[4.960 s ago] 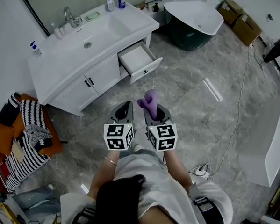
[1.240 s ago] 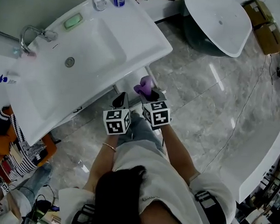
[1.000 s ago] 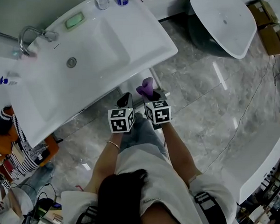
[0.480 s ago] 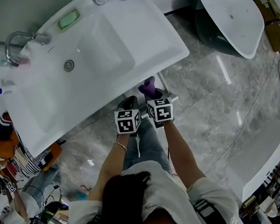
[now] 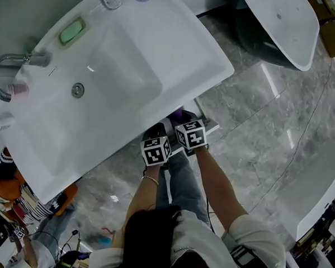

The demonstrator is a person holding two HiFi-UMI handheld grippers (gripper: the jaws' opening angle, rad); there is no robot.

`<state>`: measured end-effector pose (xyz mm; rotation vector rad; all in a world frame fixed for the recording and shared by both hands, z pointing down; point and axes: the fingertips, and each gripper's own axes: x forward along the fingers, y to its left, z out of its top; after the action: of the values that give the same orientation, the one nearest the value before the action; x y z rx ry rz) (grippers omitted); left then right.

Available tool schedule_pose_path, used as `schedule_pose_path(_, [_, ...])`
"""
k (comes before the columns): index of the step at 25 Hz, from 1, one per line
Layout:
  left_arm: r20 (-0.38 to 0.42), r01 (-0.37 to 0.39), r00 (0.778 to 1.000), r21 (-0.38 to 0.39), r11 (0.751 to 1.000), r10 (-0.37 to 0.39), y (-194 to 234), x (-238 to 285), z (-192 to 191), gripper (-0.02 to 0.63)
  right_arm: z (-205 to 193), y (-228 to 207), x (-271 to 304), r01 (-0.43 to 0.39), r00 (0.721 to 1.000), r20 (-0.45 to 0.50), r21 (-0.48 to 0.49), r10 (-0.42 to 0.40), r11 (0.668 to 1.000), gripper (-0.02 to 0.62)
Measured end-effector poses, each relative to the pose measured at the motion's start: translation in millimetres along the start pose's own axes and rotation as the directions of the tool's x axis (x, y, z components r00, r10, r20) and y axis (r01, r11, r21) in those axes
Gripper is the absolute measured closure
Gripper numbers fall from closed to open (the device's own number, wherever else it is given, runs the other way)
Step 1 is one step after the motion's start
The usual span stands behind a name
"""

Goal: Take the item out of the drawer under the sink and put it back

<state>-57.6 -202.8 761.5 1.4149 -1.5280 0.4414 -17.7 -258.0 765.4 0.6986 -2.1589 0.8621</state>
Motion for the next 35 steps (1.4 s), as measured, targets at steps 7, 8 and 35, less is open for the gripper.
schedule_pose_path(7, [-0.007,-0.021,1.000,-0.047,0.999,0.020,10,20,0,0.603,-14,-18,30,0.028,0.996,-0.079,0.003,-0.028,1.000,0.477])
schedule_pose_path(8, [-0.010,-0.025,1.000,-0.055,0.998,0.024,12,22,0,0.603,-16,-19,33,0.028,0.996,-0.090,-0.001,-0.028,1.000,0.477])
schedule_pose_path(35, [0.038,0.019,0.999,-0.044,0.999,-0.017,-15,-19,21,0.603,10,-12,-38,-0.015,1.000,-0.022,0.016,0.016,1.000,0.298])
